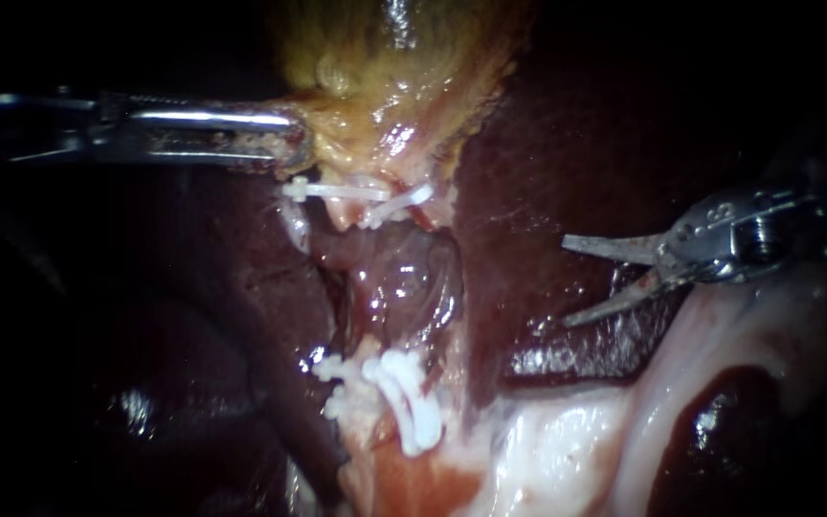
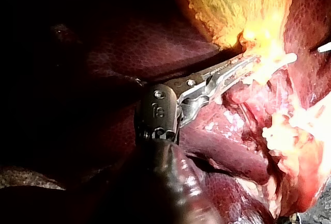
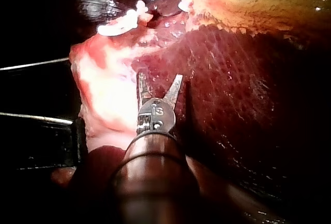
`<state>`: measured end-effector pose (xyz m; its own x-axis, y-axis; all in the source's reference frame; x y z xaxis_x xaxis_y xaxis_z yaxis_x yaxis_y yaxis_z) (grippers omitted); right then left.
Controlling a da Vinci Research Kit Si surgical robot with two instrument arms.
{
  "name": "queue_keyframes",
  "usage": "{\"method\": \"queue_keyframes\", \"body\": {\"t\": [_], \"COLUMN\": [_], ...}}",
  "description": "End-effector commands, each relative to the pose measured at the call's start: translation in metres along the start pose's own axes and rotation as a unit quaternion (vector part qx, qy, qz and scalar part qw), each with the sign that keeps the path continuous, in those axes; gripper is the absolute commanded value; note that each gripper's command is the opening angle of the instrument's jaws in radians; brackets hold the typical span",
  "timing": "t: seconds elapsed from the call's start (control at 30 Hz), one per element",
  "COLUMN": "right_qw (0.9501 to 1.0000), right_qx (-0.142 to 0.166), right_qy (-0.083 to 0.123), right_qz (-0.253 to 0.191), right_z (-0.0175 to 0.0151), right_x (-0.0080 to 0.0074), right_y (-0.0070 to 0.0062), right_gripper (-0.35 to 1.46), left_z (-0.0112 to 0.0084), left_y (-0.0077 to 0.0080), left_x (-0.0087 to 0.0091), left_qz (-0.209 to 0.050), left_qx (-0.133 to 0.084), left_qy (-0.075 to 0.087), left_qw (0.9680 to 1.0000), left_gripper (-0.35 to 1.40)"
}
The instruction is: Go back from the cut right tube
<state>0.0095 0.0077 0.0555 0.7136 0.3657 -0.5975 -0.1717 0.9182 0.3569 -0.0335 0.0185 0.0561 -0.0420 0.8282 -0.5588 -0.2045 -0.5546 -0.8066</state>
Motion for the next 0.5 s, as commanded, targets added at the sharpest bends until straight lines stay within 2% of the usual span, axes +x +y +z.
{"method": "queue_keyframes", "body": {"t": [0.03, 0.17, 0.5], "right_qw": [1.0, 1.0, 1.0], "right_qx": [0.0, 0.001, 0.0], "right_qy": [0.0, 0.0, 0.0], "right_qz": [0.0, -0.001, 0.0], "right_z": [-0.0001, -0.0002, 0.0], "right_x": [0.0, -0.0002, -0.0001], "right_y": [0.0, 0.0, 0.0001], "right_gripper": [1.45, 1.45, 1.45], "left_z": [0.0002, 0.0007, 0.0006], "left_y": [-0.0002, -0.0006, -0.0004], "left_x": [-0.0002, -0.0008, -0.0008], "left_qz": [0.0, -0.002, -0.002], "left_qx": [0.002, 0.003, 0.001], "left_qy": [-0.003, -0.006, -0.006], "left_qw": [1.0, 1.0, 1.0], "left_gripper": [-0.35, -0.35, -0.35]}}
